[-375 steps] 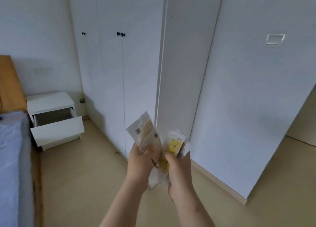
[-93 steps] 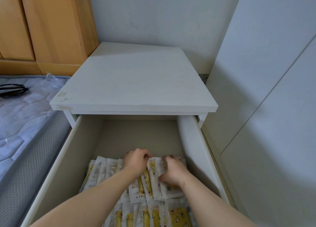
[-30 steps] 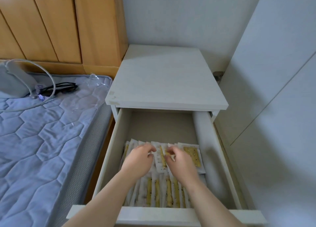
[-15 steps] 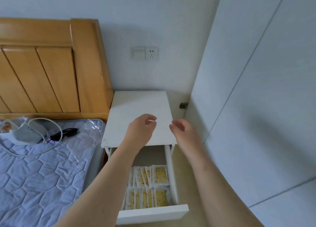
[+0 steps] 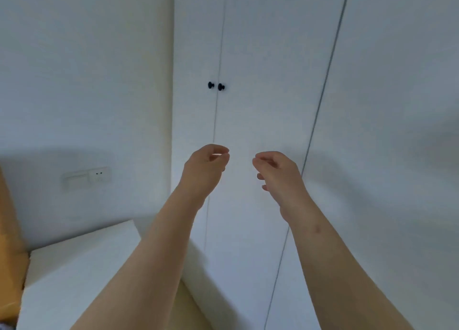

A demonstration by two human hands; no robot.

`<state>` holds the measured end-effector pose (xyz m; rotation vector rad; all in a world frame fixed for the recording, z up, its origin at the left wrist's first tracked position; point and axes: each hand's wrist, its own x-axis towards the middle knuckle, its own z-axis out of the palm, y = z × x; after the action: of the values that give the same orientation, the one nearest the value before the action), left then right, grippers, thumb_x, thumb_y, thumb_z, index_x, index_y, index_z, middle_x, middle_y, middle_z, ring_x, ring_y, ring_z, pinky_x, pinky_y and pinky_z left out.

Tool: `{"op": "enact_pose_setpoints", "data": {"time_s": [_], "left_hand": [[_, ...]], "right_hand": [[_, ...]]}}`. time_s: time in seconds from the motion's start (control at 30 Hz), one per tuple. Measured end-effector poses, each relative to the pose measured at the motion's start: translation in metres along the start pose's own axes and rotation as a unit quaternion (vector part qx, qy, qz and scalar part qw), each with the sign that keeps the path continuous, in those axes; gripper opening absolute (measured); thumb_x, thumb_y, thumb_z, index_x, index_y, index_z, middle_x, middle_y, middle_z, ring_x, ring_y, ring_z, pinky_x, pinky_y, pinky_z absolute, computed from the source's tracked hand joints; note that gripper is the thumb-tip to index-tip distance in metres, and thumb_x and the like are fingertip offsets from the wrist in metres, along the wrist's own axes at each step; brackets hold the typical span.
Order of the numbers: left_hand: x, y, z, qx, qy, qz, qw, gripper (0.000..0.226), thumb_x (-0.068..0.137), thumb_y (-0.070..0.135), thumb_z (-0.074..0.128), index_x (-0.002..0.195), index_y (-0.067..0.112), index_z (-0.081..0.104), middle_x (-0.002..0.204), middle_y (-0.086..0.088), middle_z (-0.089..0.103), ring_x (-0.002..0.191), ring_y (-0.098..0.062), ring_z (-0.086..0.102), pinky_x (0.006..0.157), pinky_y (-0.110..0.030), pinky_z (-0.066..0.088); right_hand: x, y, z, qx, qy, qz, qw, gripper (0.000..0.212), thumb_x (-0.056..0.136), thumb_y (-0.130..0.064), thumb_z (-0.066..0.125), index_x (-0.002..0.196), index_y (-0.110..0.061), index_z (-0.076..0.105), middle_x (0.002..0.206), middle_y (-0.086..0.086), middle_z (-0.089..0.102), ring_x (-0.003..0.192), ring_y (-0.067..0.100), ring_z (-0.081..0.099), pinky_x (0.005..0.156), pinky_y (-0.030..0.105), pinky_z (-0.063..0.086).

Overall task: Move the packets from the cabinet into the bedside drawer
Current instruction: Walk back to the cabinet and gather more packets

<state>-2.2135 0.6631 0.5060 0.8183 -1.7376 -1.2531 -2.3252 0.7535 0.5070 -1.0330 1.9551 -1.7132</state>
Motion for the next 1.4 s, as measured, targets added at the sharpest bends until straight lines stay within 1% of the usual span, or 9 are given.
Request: {"op": "enact_pose_setpoints", "data": {"time_s": [0.1,0.2,0.37,0.6,0.77,0.87,0.97,1.23,1.4], "left_hand": [[-0.01,0.036,0.029,-0.026,-0.072,0.047,0.996,0.015,0.094,0.023,0.051,0.104,0.025,0.061,0.099,0.006,0.065,0.097,-0.013,0.062,0.077,-0.025,0.046],[-0.027,0.056,0.064,-0.042,-0.154,0.074,0.984,0.013,0.093,0.023,0.052,0.1,0.027,0.062,0.098,0.007,0.065,0.098,-0.014,0.063,0.077,-0.025,0.046],[-0.073,0.119,0.135,-0.069,-0.308,0.148,0.937,0.012,0.093,0.024,0.054,0.099,0.028,0.063,0.1,0.006,0.065,0.099,-0.017,0.063,0.07,-0.022,0.045],[-0.217,0.22,0.211,-0.143,-0.479,0.241,0.832,0.01,0.092,0.025,0.054,0.097,0.03,0.062,0.106,0.004,0.064,0.1,-0.019,0.063,0.07,-0.022,0.045],[-0.356,0.259,0.247,-0.196,-0.58,0.262,0.746,0.012,0.091,0.024,0.055,0.088,0.034,0.061,0.106,0.003,0.065,0.1,-0.022,0.064,0.07,-0.024,0.044],[-0.458,0.285,0.26,-0.233,-0.634,0.269,0.687,0.014,0.091,0.024,0.054,0.086,0.036,0.06,0.104,0.004,0.065,0.099,-0.02,0.063,0.073,-0.025,0.046],[-0.56,0.311,0.269,-0.263,-0.681,0.273,0.627,0.018,0.092,0.025,0.054,0.082,0.038,0.059,0.103,0.006,0.065,0.101,-0.016,0.062,0.078,-0.025,0.046],[-0.775,0.352,0.294,-0.29,-0.764,0.255,0.517,0.015,0.093,0.022,0.052,0.089,0.033,0.062,0.097,0.006,0.065,0.097,-0.014,0.063,0.072,-0.022,0.046],[-0.905,0.357,0.314,-0.278,-0.822,0.232,0.439,0.013,0.093,0.023,0.052,0.09,0.032,0.062,0.099,-0.001,0.066,0.099,-0.017,0.063,0.082,-0.029,0.049]], "right_hand": [[-0.02,-0.021,-0.044,-0.017,0.08,-0.019,0.996,0.014,0.09,-0.026,0.056,0.103,-0.025,0.06,0.097,-0.014,0.06,0.097,0.013,0.06,0.079,0.025,0.045],[-0.052,-0.026,-0.087,-0.044,0.154,-0.016,0.987,0.015,0.089,-0.025,0.057,0.104,-0.025,0.059,0.101,-0.009,0.061,0.095,0.013,0.06,0.069,0.021,0.042],[-0.126,-0.054,-0.178,-0.098,0.328,-0.015,0.94,0.014,0.09,-0.027,0.057,0.104,-0.025,0.059,0.103,-0.007,0.062,0.095,0.014,0.06,0.071,0.022,0.043],[-0.294,-0.118,-0.286,-0.174,0.514,-0.034,0.84,0.011,0.091,-0.024,0.056,0.101,-0.024,0.059,0.099,-0.007,0.061,0.093,0.017,0.06,0.067,0.022,0.045],[-0.441,-0.133,-0.33,-0.238,0.61,0.001,0.756,0.013,0.091,-0.024,0.055,0.104,-0.022,0.059,0.098,-0.006,0.062,0.091,0.016,0.059,0.07,0.023,0.045],[-0.538,-0.15,-0.352,-0.288,0.657,0.033,0.696,0.013,0.092,-0.023,0.055,0.104,-0.022,0.059,0.099,-0.006,0.063,0.093,0.015,0.059,0.08,0.028,0.047],[-0.632,-0.167,-0.374,-0.317,0.696,0.049,0.642,0.016,0.092,-0.024,0.055,0.107,-0.019,0.061,0.1,-0.006,0.063,0.096,0.015,0.059,0.083,0.029,0.046],[-0.823,-0.177,-0.424,-0.328,0.769,0.097,0.54,0.018,0.092,-0.024,0.054,0.109,-0.021,0.06,0.102,-0.008,0.062,0.098,0.012,0.057,0.085,0.028,0.046],[-0.933,-0.158,-0.45,-0.305,0.817,0.129,0.471,0.016,0.091,-0.023,0.057,0.106,-0.022,0.062,0.103,-0.008,0.063,0.1,0.014,0.058,0.086,0.029,0.046]]}}
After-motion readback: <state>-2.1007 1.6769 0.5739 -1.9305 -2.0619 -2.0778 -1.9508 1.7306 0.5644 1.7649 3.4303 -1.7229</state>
